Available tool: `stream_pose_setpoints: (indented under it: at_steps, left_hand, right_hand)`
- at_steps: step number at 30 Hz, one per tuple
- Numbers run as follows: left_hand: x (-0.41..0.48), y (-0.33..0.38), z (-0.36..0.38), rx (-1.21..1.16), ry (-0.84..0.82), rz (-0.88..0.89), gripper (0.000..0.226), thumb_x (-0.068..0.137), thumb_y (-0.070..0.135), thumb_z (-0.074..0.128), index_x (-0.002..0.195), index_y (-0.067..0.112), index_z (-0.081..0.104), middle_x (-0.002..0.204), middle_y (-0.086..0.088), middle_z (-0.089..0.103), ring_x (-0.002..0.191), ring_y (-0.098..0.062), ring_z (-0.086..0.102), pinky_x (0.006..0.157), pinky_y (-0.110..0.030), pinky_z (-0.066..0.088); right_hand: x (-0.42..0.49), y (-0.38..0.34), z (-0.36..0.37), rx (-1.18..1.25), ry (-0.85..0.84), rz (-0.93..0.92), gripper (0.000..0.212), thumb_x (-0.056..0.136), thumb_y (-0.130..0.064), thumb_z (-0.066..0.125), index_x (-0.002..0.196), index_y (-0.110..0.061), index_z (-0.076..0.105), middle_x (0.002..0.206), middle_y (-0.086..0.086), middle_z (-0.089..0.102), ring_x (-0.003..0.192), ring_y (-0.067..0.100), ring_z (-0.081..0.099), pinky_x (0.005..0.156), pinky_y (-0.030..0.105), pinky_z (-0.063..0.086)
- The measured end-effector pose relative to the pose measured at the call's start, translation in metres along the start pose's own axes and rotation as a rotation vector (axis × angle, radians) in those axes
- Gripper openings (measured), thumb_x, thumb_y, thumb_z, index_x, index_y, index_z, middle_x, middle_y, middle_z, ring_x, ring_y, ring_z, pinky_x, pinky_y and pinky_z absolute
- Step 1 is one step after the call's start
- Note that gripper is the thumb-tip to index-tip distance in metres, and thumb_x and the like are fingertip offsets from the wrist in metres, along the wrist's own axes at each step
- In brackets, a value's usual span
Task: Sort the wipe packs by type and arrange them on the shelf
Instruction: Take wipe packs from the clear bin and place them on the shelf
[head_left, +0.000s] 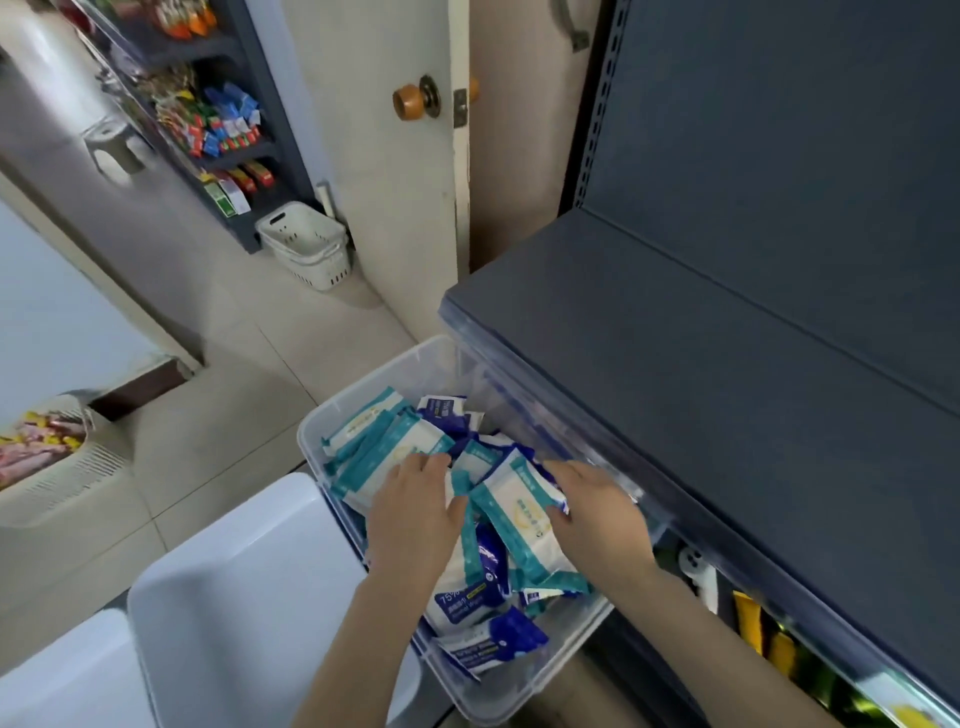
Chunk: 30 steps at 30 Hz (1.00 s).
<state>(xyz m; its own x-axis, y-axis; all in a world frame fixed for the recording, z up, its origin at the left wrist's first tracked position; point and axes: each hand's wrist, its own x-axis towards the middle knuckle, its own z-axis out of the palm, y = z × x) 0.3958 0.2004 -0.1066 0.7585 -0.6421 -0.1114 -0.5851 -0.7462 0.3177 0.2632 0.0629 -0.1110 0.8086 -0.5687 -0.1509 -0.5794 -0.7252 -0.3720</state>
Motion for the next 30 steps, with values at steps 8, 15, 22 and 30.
stream_pose_setpoints:
  at_steps: [8, 15, 22, 30]
  left_hand:
    - [0.010, 0.095, -0.026, 0.035, -0.021, 0.390, 0.045, 0.093, 0.041, 0.053, 0.135, 0.029, 0.045, 0.128, 0.007, 0.053, 0.114, -0.016, 0.052, 0.085, -0.032, 0.047]
    - [-0.013, 0.219, -0.014, 0.211, -0.070, 0.751, 0.043, 0.092, 0.046, 0.053, 0.131, 0.028, 0.047, 0.124, 0.008, 0.053, 0.114, -0.016, 0.051, 0.083, -0.033, 0.047]
    - [-0.052, 0.333, 0.014, 0.256, -0.122, 0.930, 0.039, 0.092, 0.045, 0.054, 0.125, 0.026, 0.052, 0.122, 0.008, 0.055, 0.111, -0.014, 0.053, 0.081, -0.030, 0.049]
    - [-0.092, 0.450, 0.045, 0.400, -0.137, 1.078, 0.038, 0.092, 0.043, 0.055, 0.125, 0.023, 0.052, 0.118, 0.005, 0.056, 0.110, -0.017, 0.053, 0.083, -0.032, 0.047]
  right_hand:
    - [-0.065, 0.057, -0.082, -0.021, 0.251, 0.099, 0.054, 0.078, -0.024, 0.071, 0.130, -0.019, 0.056, 0.124, -0.001, 0.062, 0.113, 0.023, 0.059, 0.089, 0.037, 0.051]
    - [-0.140, 0.138, -0.142, -0.124, 0.252, 0.326, 0.062, 0.091, -0.046, 0.051, 0.146, -0.030, 0.027, 0.147, -0.014, 0.035, 0.135, 0.011, 0.033, 0.106, 0.025, 0.031]
    - [-0.228, 0.229, -0.189, -0.128, 0.313, 0.485, 0.064, 0.091, -0.044, 0.055, 0.146, -0.027, 0.028, 0.144, -0.011, 0.041, 0.132, 0.013, 0.038, 0.105, 0.026, 0.034]
    - [-0.305, 0.330, -0.211, -0.138, 0.350, 0.614, 0.061, 0.087, -0.042, 0.057, 0.142, -0.029, 0.036, 0.139, -0.010, 0.046, 0.127, 0.015, 0.042, 0.102, 0.028, 0.036]
